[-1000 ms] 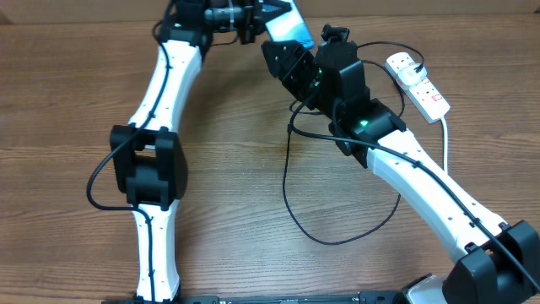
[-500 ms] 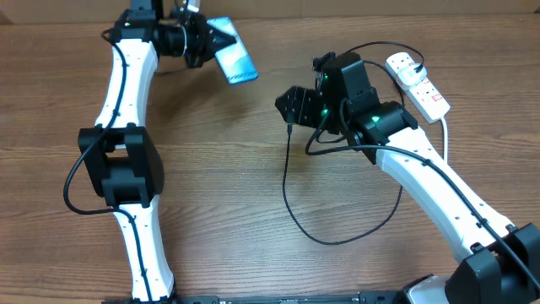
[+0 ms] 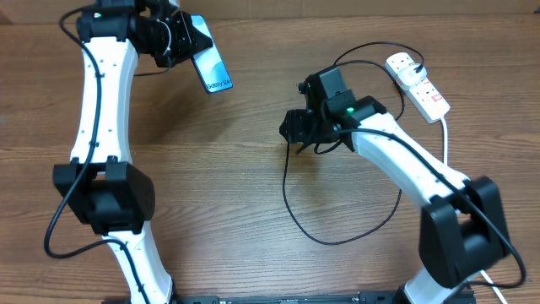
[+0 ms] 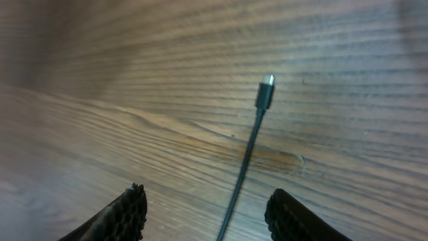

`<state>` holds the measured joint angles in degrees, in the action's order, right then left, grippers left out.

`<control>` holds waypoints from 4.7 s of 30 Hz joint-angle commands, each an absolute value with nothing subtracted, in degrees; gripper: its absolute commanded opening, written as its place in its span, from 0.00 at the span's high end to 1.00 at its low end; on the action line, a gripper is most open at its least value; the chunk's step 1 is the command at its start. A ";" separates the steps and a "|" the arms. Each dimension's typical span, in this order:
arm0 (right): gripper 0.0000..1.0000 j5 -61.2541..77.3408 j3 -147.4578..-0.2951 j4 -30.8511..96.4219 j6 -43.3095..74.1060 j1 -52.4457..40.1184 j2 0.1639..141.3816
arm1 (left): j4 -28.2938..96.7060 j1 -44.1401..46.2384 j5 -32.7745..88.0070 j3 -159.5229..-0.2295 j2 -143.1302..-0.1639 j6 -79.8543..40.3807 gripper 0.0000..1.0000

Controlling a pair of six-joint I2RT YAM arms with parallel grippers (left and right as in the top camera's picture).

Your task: Plug charger to phone and switch on socket

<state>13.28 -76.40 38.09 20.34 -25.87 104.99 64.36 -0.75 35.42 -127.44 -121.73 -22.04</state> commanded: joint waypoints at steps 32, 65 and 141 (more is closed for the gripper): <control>0.72 6.02 -77.32 24.97 12.99 -25.39 119.52 | 48.47 -1.50 58.57 -115.18 -123.04 -25.06 0.96; 0.96 8.91 -82.98 36.10 17.74 -23.62 120.60 | 46.48 -3.38 63.05 -112.60 -125.34 -27.29 0.96; 0.96 19.14 -83.79 42.74 16.38 -25.26 118.91 | 46.30 -3.42 66.83 -112.60 -125.34 -27.86 0.96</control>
